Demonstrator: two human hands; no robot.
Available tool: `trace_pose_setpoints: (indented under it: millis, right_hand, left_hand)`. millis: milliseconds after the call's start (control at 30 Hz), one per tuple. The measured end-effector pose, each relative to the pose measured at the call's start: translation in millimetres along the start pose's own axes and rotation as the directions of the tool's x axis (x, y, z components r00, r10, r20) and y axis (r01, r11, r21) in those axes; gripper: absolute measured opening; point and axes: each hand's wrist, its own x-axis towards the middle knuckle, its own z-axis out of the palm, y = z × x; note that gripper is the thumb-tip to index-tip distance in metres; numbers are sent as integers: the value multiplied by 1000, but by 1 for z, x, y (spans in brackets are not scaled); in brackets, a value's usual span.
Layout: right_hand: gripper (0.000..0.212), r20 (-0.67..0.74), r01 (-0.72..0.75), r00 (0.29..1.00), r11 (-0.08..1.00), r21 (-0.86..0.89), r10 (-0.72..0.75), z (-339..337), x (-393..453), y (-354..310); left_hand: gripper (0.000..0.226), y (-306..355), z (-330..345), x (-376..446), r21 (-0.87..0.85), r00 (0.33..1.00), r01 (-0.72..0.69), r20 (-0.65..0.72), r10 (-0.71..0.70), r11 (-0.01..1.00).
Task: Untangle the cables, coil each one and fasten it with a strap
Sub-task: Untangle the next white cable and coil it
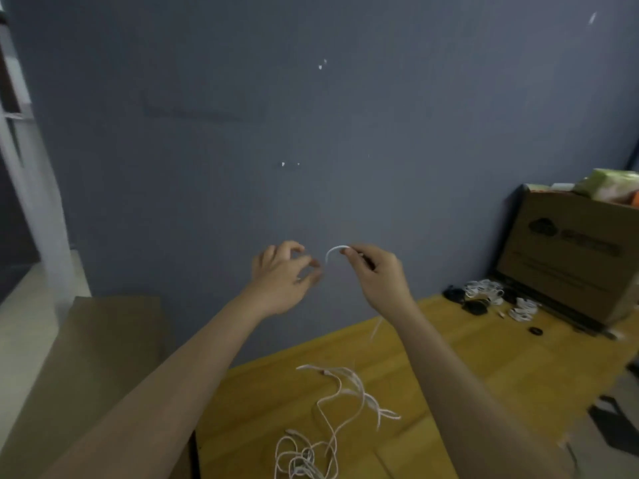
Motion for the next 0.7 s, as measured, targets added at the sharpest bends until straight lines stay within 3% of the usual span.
trace_pose_setpoints:
  millis: [33,100,200,333,433,567,633,700]
  right_hand:
    - [21,17,-1,1000,1000,9,0,1,-7,2]
    - [19,26,-30,999,997,73,29,4,-21,6]
    - [15,36,-92,996,978,185,87,9,-40,14]
    - [13,116,-145,985,972,183,125,20,-63,27]
    - [19,129,-239,970,919,313,208,29,-75,36]
    - [13,4,-309,943,869,386,333,39,-83,60]
    - [10,-50,-336,927,881,334,372,48,-91,80]
    - [15,-20,-393,910,876,281,415,64,-106,101]
  left_hand:
    - [32,0,10,-4,-1,996,-39,78,39,999]
    - [28,-1,30,-16,-216,973,-33,217,80,976]
    - [17,-8,54,-33,-493,970,73,237,53,867]
    - [32,-26,72,-42,-526,988,34,147,51,850]
    - [19,-36,88,-45,-537,954,-25,239,180,843]
    - [25,-37,104,-57,-817,921,230,359,154,529]
    - [28,-38,113,-63,-865,925,285,361,118,413]
    - [33,-36,122,-68,-894,921,366,388,39,258]
